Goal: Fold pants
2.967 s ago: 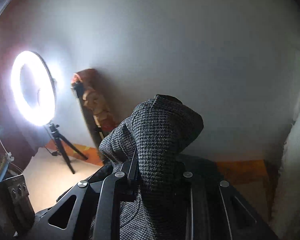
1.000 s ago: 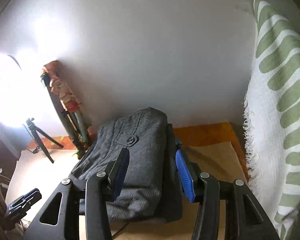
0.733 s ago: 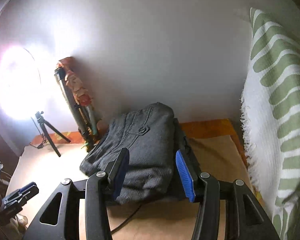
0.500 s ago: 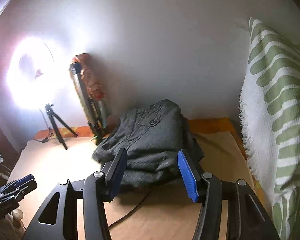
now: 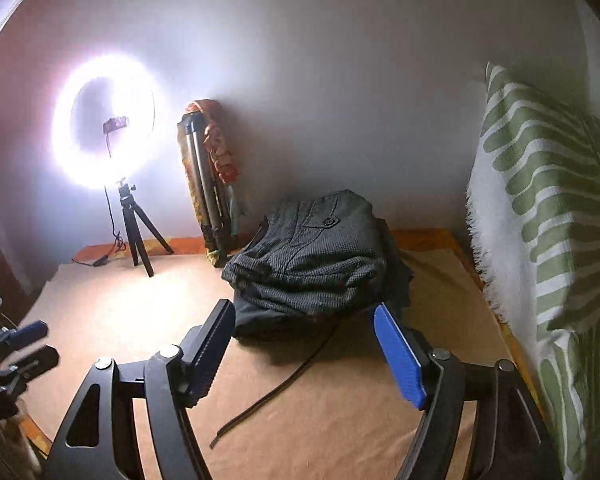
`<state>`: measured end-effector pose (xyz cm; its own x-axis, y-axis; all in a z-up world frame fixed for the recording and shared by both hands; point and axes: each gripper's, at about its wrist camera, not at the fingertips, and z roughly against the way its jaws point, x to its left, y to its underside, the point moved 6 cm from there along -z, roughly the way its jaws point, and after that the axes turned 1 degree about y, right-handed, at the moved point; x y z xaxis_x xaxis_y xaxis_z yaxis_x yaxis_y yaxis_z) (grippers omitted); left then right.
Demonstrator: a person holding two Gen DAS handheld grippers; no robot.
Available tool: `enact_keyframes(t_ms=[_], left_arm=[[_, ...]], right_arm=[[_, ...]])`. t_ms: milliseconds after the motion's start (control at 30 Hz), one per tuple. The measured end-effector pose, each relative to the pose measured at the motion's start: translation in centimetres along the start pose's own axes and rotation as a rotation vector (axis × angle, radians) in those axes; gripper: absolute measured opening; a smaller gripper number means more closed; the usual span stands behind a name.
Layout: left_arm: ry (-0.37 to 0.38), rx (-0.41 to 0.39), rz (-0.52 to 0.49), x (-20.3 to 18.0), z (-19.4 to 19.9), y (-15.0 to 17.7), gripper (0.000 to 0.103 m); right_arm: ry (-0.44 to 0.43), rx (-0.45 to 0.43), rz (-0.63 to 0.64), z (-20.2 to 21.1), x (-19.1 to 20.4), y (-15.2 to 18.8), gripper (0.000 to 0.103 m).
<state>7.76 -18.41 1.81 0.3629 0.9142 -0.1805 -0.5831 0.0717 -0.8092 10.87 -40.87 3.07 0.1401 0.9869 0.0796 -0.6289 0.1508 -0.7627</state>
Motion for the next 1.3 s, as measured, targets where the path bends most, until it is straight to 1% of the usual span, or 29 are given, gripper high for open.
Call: enact_keyframes(t_ms=[100,233,467,533,633,767,833,967,1033,1300], left_arm=[[-0.021,-0.01,-0.022,0.4,0.8,0.4,0.073],[-0.042,-0.019,-0.022,1.2,1.4,1.0,0.078],[-0.062,-0.007,0.0,2.9,1.4,2.3,0.078],[-0.066,-0.001,0.005,3.3,1.4,2.6,0.078],[-0.076,0.005,0.008,3.8,1.4,2.9,0.078],[-0.099,0.01,0.015,4.5,1.3,3.2,0.078],[-0.109,0.02,0.021,4.8,1.2,3.4,0.078],[-0.124,0.034,0.034,5.4,0.9,3.8,0.078],[-0.134,0.038,0.024,5.5,0.8,4.1,0.082],[-0.157,0.038,0.008,5.8,0.8,4.3,0.083]], right_arm=[[0.019,-0.019,0.024,1.0,1.2,1.0,0.084],[0.034,-0.032,0.04,1.5,2.4,2.3,0.086],[0.031,-0.025,0.043,1.3,4.0,4.6,0.091],[0.036,-0.027,0.045,1.1,4.4,5.1,0.095],[0.04,-0.032,0.049,0.8,4.8,5.6,0.098],[0.034,-0.037,0.05,0.5,5.4,6.1,0.101],[0.045,-0.05,0.065,0.5,5.7,6.2,0.102],[0.052,-0.071,0.07,0.4,6.0,6.2,0.103],[0.05,-0.072,0.063,0.2,6.0,6.2,0.103],[0.046,-0.072,0.064,-0.3,6.3,6.2,0.103]])
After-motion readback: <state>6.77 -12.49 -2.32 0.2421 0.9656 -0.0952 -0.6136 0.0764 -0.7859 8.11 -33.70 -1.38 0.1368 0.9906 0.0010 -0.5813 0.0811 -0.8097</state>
